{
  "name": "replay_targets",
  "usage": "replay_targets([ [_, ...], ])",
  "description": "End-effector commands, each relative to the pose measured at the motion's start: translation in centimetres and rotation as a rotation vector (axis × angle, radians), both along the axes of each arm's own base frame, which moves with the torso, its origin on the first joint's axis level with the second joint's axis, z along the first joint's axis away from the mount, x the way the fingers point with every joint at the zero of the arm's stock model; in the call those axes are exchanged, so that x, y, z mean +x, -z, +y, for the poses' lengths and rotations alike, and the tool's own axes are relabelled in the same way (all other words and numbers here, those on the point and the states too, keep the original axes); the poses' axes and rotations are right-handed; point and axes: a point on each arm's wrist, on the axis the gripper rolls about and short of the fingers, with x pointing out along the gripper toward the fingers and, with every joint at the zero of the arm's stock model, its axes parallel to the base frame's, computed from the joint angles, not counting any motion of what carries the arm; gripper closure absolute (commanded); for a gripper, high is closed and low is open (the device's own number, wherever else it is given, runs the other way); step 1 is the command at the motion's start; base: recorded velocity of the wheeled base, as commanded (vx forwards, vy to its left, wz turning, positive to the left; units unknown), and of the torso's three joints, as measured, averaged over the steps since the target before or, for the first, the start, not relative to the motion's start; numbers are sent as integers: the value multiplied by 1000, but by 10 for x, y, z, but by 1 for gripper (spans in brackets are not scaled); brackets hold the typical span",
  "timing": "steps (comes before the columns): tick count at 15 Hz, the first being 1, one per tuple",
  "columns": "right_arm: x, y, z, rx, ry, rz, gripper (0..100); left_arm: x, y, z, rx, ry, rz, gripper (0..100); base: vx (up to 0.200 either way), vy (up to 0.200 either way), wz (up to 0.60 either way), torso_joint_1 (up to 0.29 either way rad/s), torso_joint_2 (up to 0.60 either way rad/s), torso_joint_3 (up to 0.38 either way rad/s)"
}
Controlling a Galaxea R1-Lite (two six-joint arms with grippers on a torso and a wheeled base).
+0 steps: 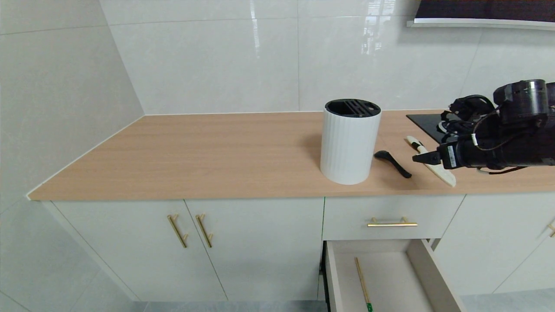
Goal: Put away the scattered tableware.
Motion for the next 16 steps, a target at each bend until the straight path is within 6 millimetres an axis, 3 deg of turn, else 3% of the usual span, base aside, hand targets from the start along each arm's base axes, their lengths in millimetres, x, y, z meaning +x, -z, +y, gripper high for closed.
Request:
replay_targets([
  [1, 47, 41, -1, -6, -18, 80, 0, 0, 0, 0, 0, -1, 0, 0, 0, 0, 0, 0, 0, 0],
  [12, 90, 92, 7, 37, -94, 28, 0, 0, 0, 0, 0, -1, 0, 0, 0, 0, 0, 0, 0, 0],
  [16, 98, 96, 7, 43, -89, 18, 0, 0, 0, 0, 0, -1, 0, 0, 0, 0, 0, 0, 0, 0],
])
